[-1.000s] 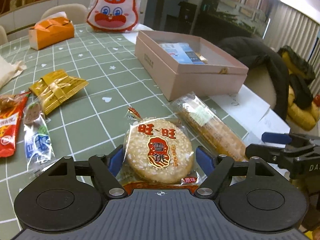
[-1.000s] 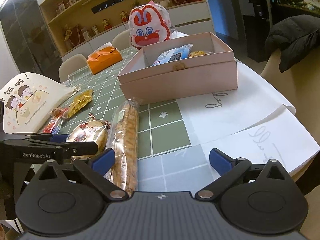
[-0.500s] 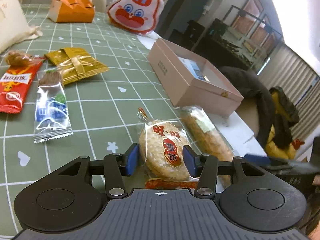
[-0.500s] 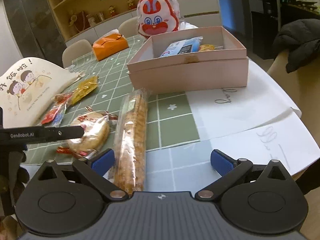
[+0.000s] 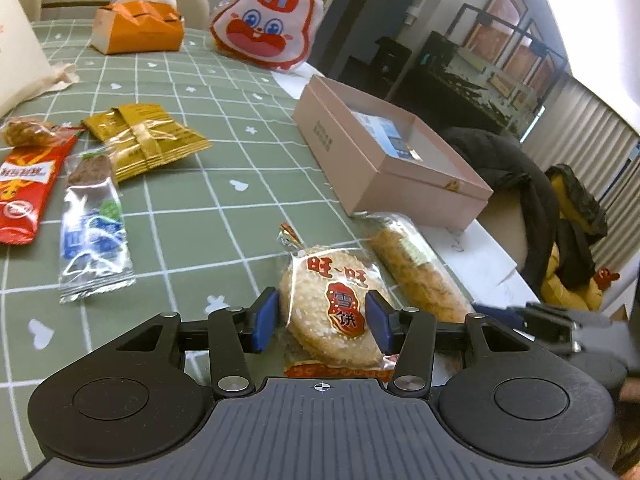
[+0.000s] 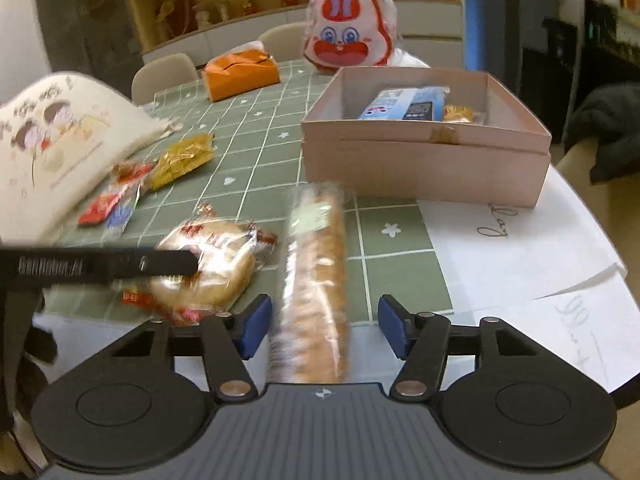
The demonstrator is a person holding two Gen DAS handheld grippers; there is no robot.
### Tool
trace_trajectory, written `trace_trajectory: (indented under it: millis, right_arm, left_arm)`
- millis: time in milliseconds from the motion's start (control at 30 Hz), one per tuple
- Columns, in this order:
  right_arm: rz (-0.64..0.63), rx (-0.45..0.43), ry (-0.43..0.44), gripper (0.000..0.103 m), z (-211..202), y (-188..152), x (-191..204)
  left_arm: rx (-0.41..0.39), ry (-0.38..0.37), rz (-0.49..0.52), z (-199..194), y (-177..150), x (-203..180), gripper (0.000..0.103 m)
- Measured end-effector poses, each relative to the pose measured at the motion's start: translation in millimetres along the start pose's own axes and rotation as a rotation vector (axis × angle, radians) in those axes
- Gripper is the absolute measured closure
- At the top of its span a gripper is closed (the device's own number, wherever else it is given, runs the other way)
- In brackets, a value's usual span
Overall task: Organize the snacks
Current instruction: 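Lift the rice cracker with the left tool while the right tool lifts the wafer stick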
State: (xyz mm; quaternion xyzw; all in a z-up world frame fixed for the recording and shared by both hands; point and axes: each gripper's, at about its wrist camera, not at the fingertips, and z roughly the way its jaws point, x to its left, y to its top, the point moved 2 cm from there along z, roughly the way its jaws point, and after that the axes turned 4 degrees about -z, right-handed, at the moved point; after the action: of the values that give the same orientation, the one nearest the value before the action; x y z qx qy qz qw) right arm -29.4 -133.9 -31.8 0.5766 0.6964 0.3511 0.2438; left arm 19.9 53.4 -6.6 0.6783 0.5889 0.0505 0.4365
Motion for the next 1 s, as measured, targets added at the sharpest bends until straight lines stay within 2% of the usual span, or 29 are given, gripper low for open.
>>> trace_trajectory:
  millis: [100,167,267,367,467,600,700,733,867,1000]
  right_arm:
    - [-0.030,-0.010,0.031,0.043,-6.4,-6.6,7.9]
    - [-0.051,-0.016,0.034,0.043,-9.9,-10.3,12.8]
    - [-0.089,-0.020,0.012,0.043,-12.7,-13.5,16.9]
    - [-0.107,-0.013,-0.016,0.041,-15.0,-11.2,12.6]
    - [-0.081,-0.050,-0.062,0.026,-25.5,-10.9,-2.1]
    - [-0.049,-0.085,-0.104,0.023,-40.6,-9.6,-20.5]
    - [-0.052,-0.105,-0.134,0.021,-48.4,-8.9,-28.0]
    - [-0.051,-0.109,-0.144,0.021,-49.6,-8.6,-30.8]
    - [-0.026,-0.103,-0.165,0.019,-47.2,-7.1,-36.8]
    - [-0.049,-0.093,-0.190,0.017,-41.5,-6.4,-33.5]
  left_arm:
    - [0.017,-0.023,-0.014,8.6,3.6,-6.0,0.050]
    - [0.023,-0.016,0.008,12.0,3.5,-13.5,0.045]
    - [0.035,0.039,0.113,16.2,0.0,-30.5,0.042]
    - [0.052,0.075,0.234,19.4,-5.2,-48.9,0.035]
    - [0.035,0.107,0.355,19.8,-10.6,-66.2,0.034]
    - [0.047,0.131,0.445,25.6,-16.5,-82.1,0.027]
    - [0.124,0.113,0.473,38.0,-22.5,-87.3,0.026]
    - [0.108,0.122,0.504,39.6,-25.9,-90.6,0.025]
    - [0.096,0.104,0.469,39.0,-24.1,-87.5,0.031]
    - [0.066,0.088,0.410,25.0,-21.0,-77.0,0.041]
